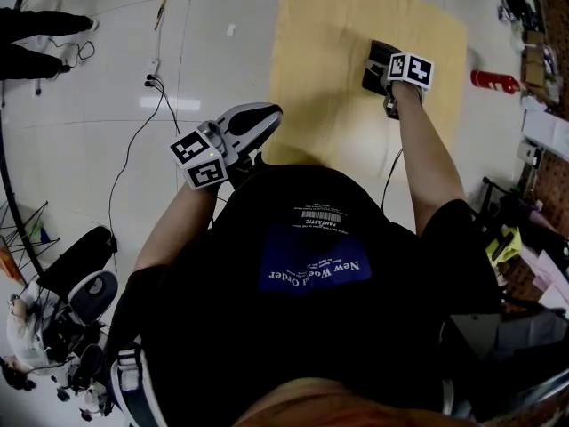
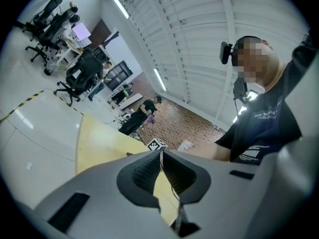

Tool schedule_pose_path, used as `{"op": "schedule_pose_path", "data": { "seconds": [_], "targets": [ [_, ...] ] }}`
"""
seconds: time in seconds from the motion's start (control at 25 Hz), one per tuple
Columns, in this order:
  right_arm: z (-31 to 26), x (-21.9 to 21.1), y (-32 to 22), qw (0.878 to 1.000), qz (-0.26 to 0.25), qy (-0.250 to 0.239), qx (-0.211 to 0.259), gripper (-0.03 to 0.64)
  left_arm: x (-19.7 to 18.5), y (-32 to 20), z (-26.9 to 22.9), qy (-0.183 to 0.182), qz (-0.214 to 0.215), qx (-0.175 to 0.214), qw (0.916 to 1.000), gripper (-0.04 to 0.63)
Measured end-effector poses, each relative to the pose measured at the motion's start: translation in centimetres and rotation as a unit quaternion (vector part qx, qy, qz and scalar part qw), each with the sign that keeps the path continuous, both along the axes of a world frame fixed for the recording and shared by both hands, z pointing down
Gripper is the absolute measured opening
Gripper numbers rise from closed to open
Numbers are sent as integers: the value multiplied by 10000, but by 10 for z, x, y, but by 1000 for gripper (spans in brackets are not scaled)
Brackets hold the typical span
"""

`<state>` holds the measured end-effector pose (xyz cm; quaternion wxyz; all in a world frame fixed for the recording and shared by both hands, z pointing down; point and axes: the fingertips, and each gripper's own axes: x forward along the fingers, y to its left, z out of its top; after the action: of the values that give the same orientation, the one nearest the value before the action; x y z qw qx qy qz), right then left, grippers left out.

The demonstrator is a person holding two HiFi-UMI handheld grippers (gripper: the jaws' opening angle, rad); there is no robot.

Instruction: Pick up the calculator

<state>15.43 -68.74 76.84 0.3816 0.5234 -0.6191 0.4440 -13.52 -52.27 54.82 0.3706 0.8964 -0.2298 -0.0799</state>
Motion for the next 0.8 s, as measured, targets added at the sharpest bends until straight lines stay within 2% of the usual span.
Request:
{"op": "schedule_pose_path", "data": {
  "seconds": [0.24, 0.44, 0.64, 0.8],
  "targets": [
    [-12, -3, 7, 9986, 66, -499, 139, 566, 2, 1, -7, 12, -23, 38, 10000, 8],
    [-38, -16, 15, 9906, 122, -1279, 463, 566, 9, 2, -15, 20, 7, 106, 9999, 6],
    [-93, -28, 24, 9694, 53, -2247, 984, 566, 24, 5, -29, -8, 88, 270, 9996, 8],
    [-155, -24, 33, 9393, -174, -3086, 1492, 566, 52, 3, -44, -34, 129, 428, 9990, 6]
  ]
}}
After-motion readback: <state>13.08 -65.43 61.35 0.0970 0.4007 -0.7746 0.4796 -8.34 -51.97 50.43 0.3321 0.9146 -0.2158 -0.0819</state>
